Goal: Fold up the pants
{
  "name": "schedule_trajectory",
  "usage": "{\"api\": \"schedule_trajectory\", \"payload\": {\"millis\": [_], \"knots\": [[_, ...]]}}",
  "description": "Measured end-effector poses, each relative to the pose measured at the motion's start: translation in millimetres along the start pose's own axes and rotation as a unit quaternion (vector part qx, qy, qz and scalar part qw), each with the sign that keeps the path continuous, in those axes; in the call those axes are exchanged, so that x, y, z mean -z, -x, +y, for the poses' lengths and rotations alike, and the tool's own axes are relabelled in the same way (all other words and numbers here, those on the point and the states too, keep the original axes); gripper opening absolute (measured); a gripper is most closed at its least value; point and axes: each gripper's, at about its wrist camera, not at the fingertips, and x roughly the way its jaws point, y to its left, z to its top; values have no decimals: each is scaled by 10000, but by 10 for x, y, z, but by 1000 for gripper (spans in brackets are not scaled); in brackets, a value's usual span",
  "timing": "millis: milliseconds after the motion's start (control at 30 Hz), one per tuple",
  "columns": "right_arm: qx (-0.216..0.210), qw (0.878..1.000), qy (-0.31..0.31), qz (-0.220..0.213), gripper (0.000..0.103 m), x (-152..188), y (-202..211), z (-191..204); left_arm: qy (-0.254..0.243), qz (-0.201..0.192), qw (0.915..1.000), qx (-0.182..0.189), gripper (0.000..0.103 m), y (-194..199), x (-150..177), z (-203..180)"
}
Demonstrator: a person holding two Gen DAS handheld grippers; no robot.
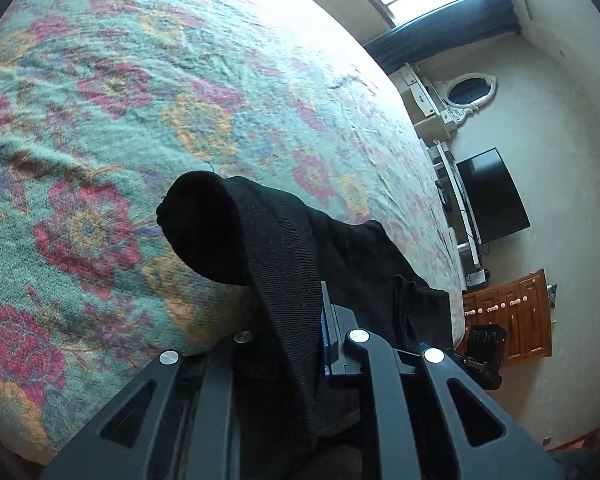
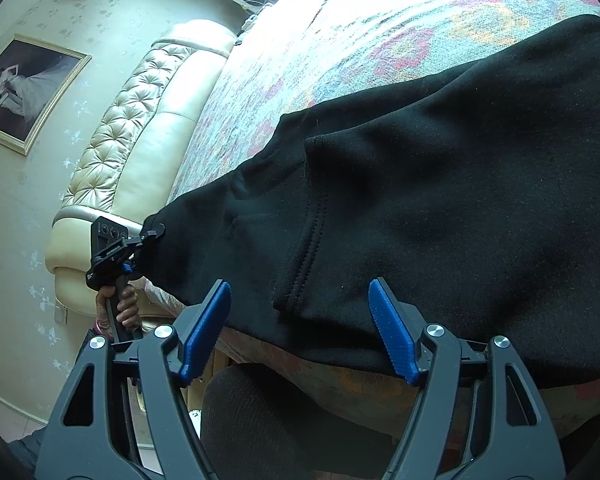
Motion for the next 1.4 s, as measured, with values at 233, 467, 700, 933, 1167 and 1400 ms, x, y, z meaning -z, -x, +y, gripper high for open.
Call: {"api": "schedule_trajectory", "payload": {"millis": [233,467,700,933,1167,1400], "knots": [[-138,9998,-41,-100,72,27,183,-56,-243,-4,9996,131,14,-39,-58,-804],[-303,9988,-138,-363,71,-20,459,-156,-618,214,9978,124,14,-463,-16,-1824],[-374,9962,-319,-715,72,-34,786,-341,-1264,709,9894,-34,15,-1321,256,-2599],[-290,9914,-685,-1076,72,-76,1032,-618,-1742,1375,9728,-666,18,-2328,704,-2780],[-225,9865,-896,-1350,72,-141,1214,-812,-1441,1595,9726,-883,48,-2832,902,-2732],[-174,9840,-1130,-1367,79,-165,1286,-997,-1712,1029,9795,-282,72,-2527,811,-3203]]}}
